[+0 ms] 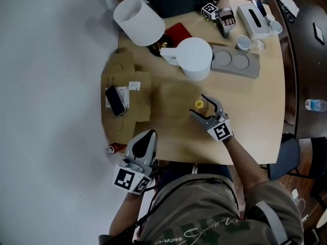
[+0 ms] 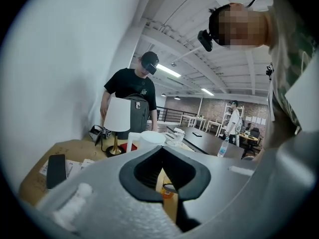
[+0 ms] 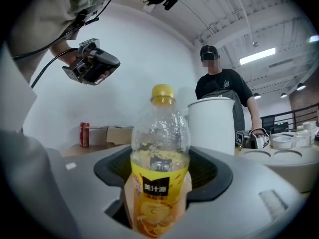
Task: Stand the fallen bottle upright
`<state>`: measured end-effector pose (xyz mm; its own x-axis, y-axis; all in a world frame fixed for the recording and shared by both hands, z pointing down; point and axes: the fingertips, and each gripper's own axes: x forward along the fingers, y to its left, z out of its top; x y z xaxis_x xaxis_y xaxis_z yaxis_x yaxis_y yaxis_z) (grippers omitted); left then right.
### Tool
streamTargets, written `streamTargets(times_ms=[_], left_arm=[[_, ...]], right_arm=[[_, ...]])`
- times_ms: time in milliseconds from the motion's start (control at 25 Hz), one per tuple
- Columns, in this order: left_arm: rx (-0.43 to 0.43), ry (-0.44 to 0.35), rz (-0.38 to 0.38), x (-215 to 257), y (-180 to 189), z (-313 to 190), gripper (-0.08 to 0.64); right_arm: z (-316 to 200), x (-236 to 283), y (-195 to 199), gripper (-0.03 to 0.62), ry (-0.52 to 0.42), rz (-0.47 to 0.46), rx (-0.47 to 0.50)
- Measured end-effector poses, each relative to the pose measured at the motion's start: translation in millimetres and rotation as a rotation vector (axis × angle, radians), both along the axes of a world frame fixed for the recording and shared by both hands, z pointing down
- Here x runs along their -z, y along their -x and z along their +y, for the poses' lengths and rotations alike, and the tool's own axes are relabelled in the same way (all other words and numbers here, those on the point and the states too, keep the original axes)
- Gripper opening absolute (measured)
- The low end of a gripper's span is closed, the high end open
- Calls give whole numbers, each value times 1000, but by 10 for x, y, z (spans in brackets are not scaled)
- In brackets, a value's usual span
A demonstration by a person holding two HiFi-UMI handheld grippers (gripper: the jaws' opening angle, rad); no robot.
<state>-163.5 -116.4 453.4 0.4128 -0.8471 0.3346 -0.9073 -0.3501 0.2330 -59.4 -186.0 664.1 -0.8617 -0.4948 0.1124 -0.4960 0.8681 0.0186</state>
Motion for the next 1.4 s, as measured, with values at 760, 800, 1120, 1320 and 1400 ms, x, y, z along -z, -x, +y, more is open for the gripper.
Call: streamTargets(times_ms=[760,800,1120,1320,1400], left_arm=[[-39,-201,74,566,-302,206,5],[-50,-213,78,587,-271,248,5],[-128,-282,143,764,96,589,4],[-155,-272,184,680,262,913,4],[-156,-268,186,676,273,1045,5]], right_arm=[[739,1661,-607,347,-5,-45,106],[754,1790,-623,315,-7,-64,87],[1114,2375,-541,15,-95,-31,-139],[1427,2560,-414,5,-93,-25,-185],[1541,2680,-423,5,-96,-43,-185]])
